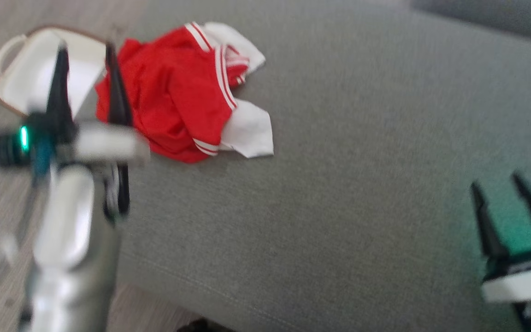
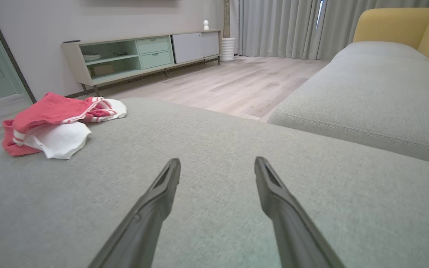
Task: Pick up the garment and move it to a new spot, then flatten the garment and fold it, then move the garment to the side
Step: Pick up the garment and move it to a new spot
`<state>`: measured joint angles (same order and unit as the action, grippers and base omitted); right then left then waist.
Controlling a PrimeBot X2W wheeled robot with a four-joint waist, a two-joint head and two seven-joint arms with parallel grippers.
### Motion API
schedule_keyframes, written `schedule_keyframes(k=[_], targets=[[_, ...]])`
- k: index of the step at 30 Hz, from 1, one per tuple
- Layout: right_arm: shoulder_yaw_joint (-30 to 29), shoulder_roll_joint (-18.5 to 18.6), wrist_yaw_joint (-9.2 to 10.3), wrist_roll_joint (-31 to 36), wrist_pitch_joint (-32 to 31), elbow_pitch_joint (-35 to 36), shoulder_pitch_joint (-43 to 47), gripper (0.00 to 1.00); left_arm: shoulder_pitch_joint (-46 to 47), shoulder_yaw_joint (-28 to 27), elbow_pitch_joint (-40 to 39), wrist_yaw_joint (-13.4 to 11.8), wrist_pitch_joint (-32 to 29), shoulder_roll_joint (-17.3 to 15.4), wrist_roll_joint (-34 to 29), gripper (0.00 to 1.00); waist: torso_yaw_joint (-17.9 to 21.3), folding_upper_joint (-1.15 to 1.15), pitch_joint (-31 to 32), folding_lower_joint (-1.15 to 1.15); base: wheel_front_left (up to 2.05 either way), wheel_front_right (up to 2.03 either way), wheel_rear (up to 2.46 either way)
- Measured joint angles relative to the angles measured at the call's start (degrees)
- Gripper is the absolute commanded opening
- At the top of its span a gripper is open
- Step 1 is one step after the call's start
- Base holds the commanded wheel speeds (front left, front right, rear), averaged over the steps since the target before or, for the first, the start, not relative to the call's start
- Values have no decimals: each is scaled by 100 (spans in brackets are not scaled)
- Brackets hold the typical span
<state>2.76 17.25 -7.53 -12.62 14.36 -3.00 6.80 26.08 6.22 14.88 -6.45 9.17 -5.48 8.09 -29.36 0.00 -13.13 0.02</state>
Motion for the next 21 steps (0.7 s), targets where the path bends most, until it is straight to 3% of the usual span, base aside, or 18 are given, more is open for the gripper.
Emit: schedule_keyframes(k=[7, 11, 15, 16, 17, 21], targets=[[43, 724, 0, -109, -9, 342, -687, 100, 2254, -7, 2001, 508, -1552, -57, 372, 100, 197, 0, -954, 1, 0, 0, 0], [234, 867, 0, -181, -33, 424, -967, 100, 2714, -185, 3221, 520, -2101, -181, 583, 100, 472, 0, -1296, 0, 0, 0, 0], [222, 932, 0, -258, -77, 458, -1041, 100, 2832, -381, 4309, 467, -2184, -241, 792, 100, 834, 0, -1596, -1, 0, 0, 0], [204, 932, 0, -258, -76, 467, -1048, 100, 2854, -437, 4442, 506, -2111, -231, 856, 88, 895, 0, -1640, -2, 0, 0, 0], [181, 932, 0, -259, -75, 475, -1062, 100, 2891, -472, 4542, 548, -2026, -227, 926, 0, 950, 0, -1680, -2, 0, 0, 0], [146, 910, 0, -259, -66, 486, -1125, 100, 3034, -490, 4767, 603, -1416, -226, 960, 0, 1101, 0, -1759, -1, 0, 0, 0]])
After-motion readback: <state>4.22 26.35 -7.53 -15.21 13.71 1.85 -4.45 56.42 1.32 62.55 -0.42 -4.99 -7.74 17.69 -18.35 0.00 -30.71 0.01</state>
